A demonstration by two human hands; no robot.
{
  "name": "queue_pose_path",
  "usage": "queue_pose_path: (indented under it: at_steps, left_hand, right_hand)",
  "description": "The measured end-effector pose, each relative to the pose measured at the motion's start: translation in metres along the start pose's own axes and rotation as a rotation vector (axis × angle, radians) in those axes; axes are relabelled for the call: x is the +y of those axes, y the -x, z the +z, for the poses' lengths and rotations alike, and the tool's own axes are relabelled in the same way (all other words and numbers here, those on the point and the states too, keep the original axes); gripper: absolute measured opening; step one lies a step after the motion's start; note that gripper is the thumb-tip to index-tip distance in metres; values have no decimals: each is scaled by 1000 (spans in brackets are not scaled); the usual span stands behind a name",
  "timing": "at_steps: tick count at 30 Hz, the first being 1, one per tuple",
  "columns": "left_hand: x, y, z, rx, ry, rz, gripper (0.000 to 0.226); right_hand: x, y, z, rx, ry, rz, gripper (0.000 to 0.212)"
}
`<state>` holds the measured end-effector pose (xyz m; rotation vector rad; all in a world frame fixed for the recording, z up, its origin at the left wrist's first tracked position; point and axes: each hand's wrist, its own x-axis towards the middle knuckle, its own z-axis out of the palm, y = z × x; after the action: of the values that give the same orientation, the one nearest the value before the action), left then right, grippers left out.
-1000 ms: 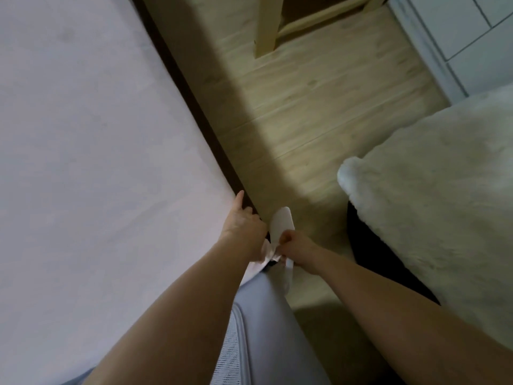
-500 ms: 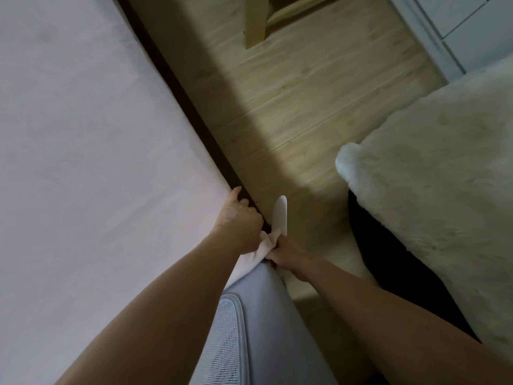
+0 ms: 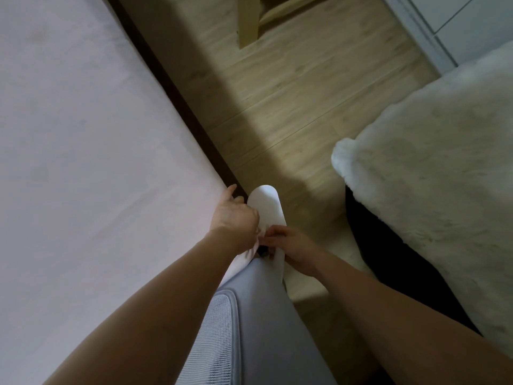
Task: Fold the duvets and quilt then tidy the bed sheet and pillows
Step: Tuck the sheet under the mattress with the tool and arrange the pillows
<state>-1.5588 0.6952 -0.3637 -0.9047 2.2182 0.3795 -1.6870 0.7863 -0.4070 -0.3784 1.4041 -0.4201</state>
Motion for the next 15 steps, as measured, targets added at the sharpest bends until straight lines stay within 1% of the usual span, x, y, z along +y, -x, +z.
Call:
queue_pose_path:
  at_steps: [2,5,7,8,9,11,12,15]
  left_hand:
    - [5,0,-2,-15,-22,-21,25]
    - [10,0,-3,8,-34,-47,28]
    - [10,-1,-4,15,-25,-52,27]
    - [9,-1,-4,8,-18,-51,27]
    - [9,-2,-4,5,-13,-45,27]
    - [7,-3,-1,15,-7,-34,23]
    - [6,-3,0,23,-4,-36,22]
    - [5,-3,4,27,-17,-41,19]
  right_hand:
    - [-1,0,1,-40,-78,9,18]
    - [2,-5,4,-57,-205,15,29]
    - [4,-5,5,-55,-225,0,25]
    - [6,-5,5,-58,-216,-5,20]
    - [7,-5,5,-53,-207,-8,19]
    - [11,-6,4,-17,-139,-13,41]
    - [11,-6,4,16,-64,-20,49]
    - [10,-6,2,96,78,-41,49]
